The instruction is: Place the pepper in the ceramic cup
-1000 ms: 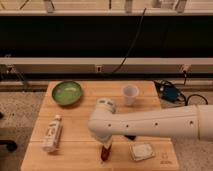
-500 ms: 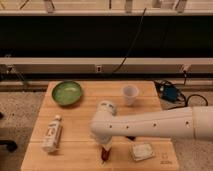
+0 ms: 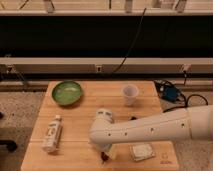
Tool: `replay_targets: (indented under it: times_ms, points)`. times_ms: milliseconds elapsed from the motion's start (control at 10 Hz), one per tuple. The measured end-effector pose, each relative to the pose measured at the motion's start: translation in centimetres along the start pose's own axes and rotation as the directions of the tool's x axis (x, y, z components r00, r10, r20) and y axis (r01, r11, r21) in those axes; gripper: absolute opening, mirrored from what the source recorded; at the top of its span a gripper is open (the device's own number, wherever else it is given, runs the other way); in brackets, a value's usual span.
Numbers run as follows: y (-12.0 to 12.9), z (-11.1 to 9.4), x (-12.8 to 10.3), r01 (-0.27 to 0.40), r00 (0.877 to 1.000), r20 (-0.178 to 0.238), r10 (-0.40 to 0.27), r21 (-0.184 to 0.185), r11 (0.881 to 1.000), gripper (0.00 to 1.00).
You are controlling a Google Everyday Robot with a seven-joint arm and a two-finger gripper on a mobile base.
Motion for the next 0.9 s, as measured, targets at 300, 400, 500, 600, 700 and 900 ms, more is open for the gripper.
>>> replay_targets:
  times_ms: [300,400,500,600,700,900]
  points:
    - [1.1,1.0,0.7,-0.016,1.000,-0.003,0.016,-0.031,0.999,0.80]
    - [1.3,1.2,0.9,-0.025,1.000,0.003,0.025,-0.036,0.999,0.78]
    - [1.6,1.4,0.9,-0.029,1.000,0.009,0.030,-0.039,0.999,0.73]
    - [1.8,1.7,1.0,-0.035,0.999,0.017,0.035,-0.044,0.998,0.63]
    - [2.0,2.1,1.0,-0.035,0.999,0.027,0.036,-0.050,0.998,0.51]
    - [2.1,2.5,0.9,-0.027,0.999,0.041,0.029,-0.058,0.998,0.31]
